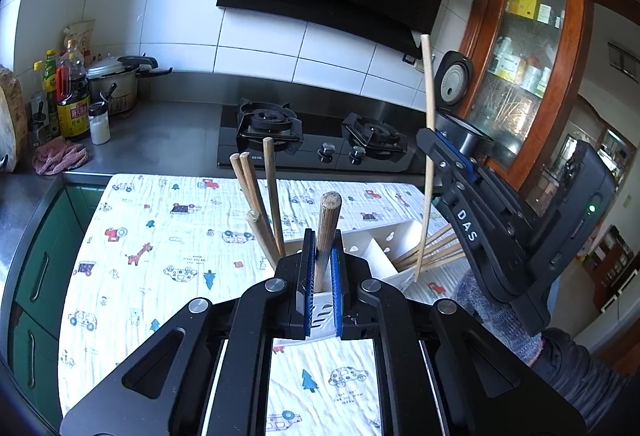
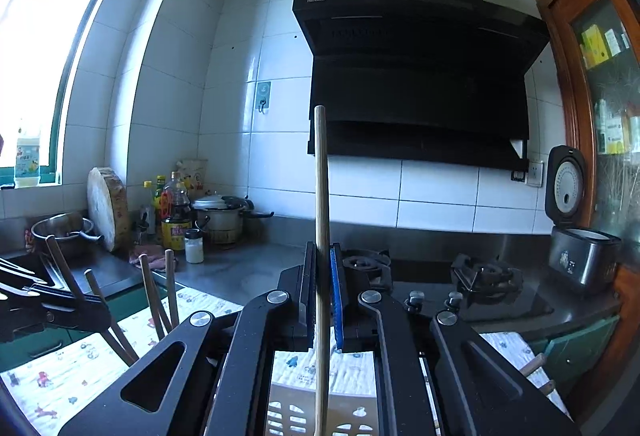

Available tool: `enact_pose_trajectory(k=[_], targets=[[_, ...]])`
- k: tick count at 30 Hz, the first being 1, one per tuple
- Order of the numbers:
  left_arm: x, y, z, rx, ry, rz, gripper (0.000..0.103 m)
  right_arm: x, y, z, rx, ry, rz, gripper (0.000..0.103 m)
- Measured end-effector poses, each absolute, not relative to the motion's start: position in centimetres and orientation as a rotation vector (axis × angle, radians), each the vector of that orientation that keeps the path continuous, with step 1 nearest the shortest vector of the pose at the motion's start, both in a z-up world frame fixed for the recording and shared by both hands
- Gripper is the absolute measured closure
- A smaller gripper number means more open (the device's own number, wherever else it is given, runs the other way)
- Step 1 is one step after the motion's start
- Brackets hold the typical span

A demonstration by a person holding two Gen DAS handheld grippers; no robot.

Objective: Organize utensils
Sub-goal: 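Lower both chopsticks down into the white holder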

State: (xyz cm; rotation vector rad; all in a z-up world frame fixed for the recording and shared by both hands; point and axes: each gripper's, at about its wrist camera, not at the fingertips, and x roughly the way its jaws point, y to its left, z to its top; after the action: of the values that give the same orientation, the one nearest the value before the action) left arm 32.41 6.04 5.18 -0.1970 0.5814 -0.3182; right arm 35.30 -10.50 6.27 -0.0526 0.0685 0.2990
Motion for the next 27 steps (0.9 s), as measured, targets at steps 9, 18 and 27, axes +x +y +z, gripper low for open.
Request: enact_pose_trajectory(k=[9, 18, 27], targets=[[32.3, 6.1, 5.1, -0.195, 0.582, -0.316, 0.096, 35.1, -11.0, 6.2, -0.026, 0.044, 0.274, 0.096], [32.4, 6.3, 5.0, -0.201, 0.58, -0.333, 0.096, 36.0, -10.3, 6.5, -0.031, -0.04, 0.265, 0.096], [32.0, 6.0, 5.1, -0.192, 0.569, -0.348, 0.095, 35.6, -10.4, 6.6, -0.051, -0.122, 0.264, 0.096]])
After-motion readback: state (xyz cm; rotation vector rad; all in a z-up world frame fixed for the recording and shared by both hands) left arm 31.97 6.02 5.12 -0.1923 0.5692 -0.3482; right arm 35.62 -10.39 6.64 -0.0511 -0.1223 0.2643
